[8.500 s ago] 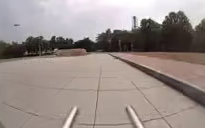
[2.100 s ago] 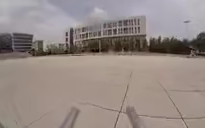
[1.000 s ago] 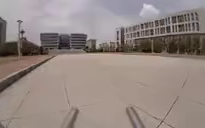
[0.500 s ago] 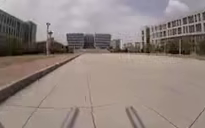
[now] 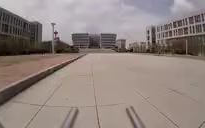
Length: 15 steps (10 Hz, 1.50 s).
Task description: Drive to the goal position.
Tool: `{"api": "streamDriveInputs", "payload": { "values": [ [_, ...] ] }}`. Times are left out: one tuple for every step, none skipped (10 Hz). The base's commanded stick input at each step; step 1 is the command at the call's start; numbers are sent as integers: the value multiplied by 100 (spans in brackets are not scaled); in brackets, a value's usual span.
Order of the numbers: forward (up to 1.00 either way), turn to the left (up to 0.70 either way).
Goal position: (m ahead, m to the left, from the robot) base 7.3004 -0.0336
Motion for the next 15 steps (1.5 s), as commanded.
{"api": "streamDriveInputs", "payload": {
  "values": [
    [54, 0],
    [69, 0],
    [69, 0],
    [69, 0],
    [69, 0],
    [69, 0],
    [69, 0],
    [69, 0],
    [69, 0],
    [69, 0],
    [69, 0],
    [70, 0],
    [70, 0],
    [70, 0],
    [70, 0]
  ]
}}
